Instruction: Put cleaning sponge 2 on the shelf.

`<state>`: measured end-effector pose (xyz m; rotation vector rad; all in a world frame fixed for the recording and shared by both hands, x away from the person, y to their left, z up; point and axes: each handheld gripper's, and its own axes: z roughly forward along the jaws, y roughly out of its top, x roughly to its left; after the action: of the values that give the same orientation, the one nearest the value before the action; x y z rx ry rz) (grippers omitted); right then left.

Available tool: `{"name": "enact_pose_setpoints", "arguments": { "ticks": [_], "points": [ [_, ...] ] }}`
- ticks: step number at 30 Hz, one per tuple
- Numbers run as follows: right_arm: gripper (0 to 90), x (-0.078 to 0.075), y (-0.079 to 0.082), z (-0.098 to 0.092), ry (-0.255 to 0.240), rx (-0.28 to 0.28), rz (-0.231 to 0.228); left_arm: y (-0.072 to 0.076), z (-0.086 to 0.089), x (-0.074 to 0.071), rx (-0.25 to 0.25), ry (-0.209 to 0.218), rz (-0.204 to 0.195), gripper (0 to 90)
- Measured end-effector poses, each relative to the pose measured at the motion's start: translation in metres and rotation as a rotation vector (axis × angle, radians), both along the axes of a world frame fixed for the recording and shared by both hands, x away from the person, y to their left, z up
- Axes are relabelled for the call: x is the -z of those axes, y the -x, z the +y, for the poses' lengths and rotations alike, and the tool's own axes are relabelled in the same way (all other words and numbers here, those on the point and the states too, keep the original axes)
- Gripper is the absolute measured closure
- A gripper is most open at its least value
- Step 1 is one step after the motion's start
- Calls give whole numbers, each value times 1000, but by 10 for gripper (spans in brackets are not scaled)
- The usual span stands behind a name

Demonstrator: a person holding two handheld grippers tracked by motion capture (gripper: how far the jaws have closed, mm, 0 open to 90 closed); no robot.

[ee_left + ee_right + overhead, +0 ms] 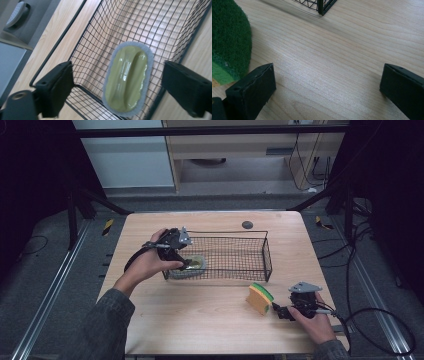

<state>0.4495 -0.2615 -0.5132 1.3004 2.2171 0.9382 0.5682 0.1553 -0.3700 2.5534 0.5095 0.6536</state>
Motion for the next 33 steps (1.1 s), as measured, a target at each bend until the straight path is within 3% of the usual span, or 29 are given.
{"name": "enact_pose_setpoints", "arguments": {
  "ticks": [3, 5, 7, 9, 13, 18, 22, 24, 26, 28, 33],
  "points": [
    [105, -5, 1, -1, 20, 3, 9, 14, 9, -4, -26, 56, -12, 50],
    [99, -11, 5, -2, 48, 17, -19, 23, 16, -5, -52, 99, -22, 44],
    [116, -18, 10, -1, 64, 18, 2, 33, 24, -5, -87, 145, -25, 42],
    [123, -25, 15, 0, 85, 14, 19, 43, 33, -3, -115, 156, -38, 40],
    [160, -39, 27, 6, 103, -8, 29, 63, 53, 11, -196, 184, -52, 40],
    [197, -53, 37, 18, 135, -39, 75, 81, 76, 40, -286, 248, -29, 41],
    [235, -67, 41, 28, 146, -63, 107, 84, 85, 70, -309, 201, -31, 50],
    [241, -76, 42, 33, 149, -87, 142, 83, 88, 81, -291, 224, 24, 51],
    [254, -84, 43, 39, 143, -94, 163, 81, 91, 90, -310, 226, 37, 51],
    [262, -90, 45, 43, 148, -92, 160, 82, 92, 98, -306, 213, 60, 54],
    [273, -103, 45, 54, 168, -91, 167, 85, 95, 117, -349, 223, 107, 57]
  ]
}}
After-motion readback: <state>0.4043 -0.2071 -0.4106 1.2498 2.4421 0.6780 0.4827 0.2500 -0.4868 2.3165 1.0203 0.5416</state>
